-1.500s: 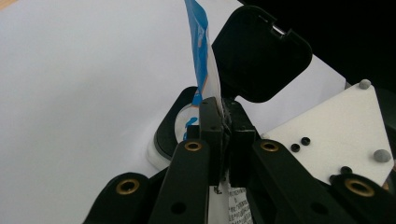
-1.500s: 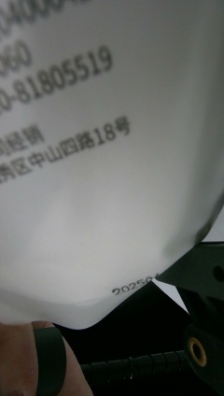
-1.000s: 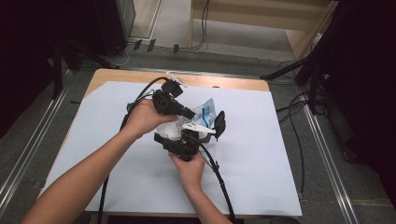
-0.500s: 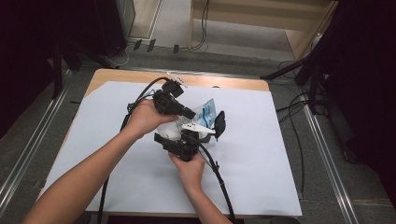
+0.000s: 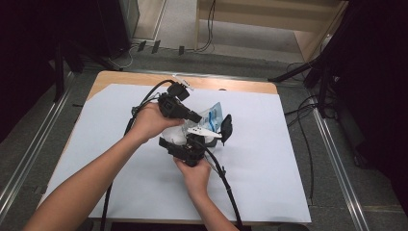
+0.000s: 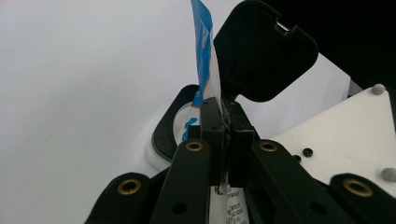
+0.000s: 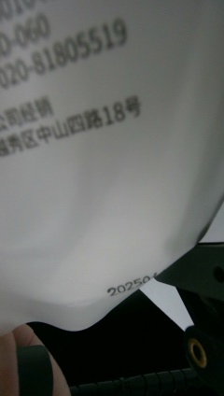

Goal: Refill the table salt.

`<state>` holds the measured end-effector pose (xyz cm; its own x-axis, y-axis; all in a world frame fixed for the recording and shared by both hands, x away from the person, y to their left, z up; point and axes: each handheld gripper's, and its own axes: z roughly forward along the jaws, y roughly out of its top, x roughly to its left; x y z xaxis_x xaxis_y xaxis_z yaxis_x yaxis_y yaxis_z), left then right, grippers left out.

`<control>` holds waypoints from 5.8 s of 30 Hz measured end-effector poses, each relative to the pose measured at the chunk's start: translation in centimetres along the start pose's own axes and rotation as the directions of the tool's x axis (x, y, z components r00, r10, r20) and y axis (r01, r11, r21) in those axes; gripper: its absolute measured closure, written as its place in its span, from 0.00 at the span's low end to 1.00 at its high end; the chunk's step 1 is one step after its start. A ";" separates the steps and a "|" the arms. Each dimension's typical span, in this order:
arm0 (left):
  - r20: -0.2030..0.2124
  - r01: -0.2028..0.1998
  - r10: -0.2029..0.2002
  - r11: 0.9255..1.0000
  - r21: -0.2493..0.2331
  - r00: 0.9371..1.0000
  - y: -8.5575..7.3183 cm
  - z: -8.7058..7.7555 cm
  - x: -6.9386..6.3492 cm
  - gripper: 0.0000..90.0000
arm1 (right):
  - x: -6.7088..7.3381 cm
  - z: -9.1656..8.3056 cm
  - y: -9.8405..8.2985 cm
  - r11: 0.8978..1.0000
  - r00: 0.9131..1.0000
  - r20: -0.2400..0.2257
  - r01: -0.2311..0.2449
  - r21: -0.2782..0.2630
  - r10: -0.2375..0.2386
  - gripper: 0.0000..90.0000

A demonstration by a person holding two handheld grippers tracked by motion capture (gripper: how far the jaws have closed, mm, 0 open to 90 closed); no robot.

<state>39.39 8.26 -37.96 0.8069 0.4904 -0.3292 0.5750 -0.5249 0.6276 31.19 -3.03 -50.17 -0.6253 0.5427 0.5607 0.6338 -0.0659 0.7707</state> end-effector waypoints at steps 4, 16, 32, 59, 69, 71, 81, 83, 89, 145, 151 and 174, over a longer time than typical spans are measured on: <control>0.003 0.002 -0.002 1.000 -0.005 1.000 0.0 0.0 0.0 1.00 | -0.1 0.0 0.0 1.000 1.000 -0.008 -0.013 -0.004 0.013 0.62; 0.009 0.003 -0.003 1.000 -0.022 1.000 0.0 -0.4 0.0 0.99 | -0.2 -0.1 0.2 0.999 0.999 -0.035 -0.039 -0.028 0.038 0.63; 0.005 -0.001 0.001 1.000 -0.025 1.000 0.1 -0.6 -0.1 0.99 | -0.1 -0.1 0.3 0.998 0.998 -0.044 -0.049 -0.033 0.047 0.64; 0.000 -0.004 0.004 1.000 -0.031 1.000 0.0 -0.8 -0.2 0.99 | -0.1 -0.2 0.3 0.998 0.997 -0.064 -0.050 -0.032 0.048 0.64; 0.001 -0.004 0.004 1.000 -0.029 1.000 0.0 -0.7 -0.1 1.00 | -0.3 -0.1 0.3 0.999 0.998 -0.055 -0.037 -0.025 0.036 0.64; -0.003 -0.003 0.003 1.000 -0.029 1.000 0.0 -0.7 -0.1 1.00 | -0.3 -0.1 0.3 0.999 0.998 -0.057 -0.041 -0.025 0.040 0.64; -0.003 -0.007 0.007 1.000 -0.027 1.000 0.1 -0.7 -0.2 1.00 | -0.3 -0.1 0.4 0.998 0.996 -0.074 -0.059 -0.034 0.056 0.64; -0.002 -0.005 0.005 1.000 -0.029 1.000 0.2 -0.8 -0.3 1.00 | -0.3 -0.2 0.4 0.998 0.996 -0.073 -0.059 -0.038 0.056 0.64; 0.004 -0.009 0.009 0.999 -0.032 1.000 0.3 -0.7 -0.4 0.98 | -0.3 -0.2 0.4 0.996 0.995 -0.066 -0.074 -0.041 0.071 0.64; -0.019 -0.013 0.012 0.999 -0.031 1.000 0.3 -0.9 -0.6 1.00 | -0.4 -0.3 0.7 0.995 0.992 -0.096 -0.085 -0.047 0.080 0.64; -0.019 -0.013 0.012 0.999 -0.032 1.000 0.3 -0.9 -0.6 1.00 | -0.4 -0.3 0.7 0.996 0.993 -0.087 -0.081 -0.044 0.076 0.64; -0.018 0.000 0.000 1.000 -0.027 1.000 0.2 -0.7 -0.4 0.99 | -0.5 -0.2 0.6 0.992 0.988 -0.104 -0.122 -0.033 0.117 0.64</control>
<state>39.05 8.45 -37.19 0.8043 0.5028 -0.3167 0.5709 -0.5061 0.6464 31.80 -3.50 -49.94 -0.5906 0.4409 0.6758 0.6895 -0.1593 0.7065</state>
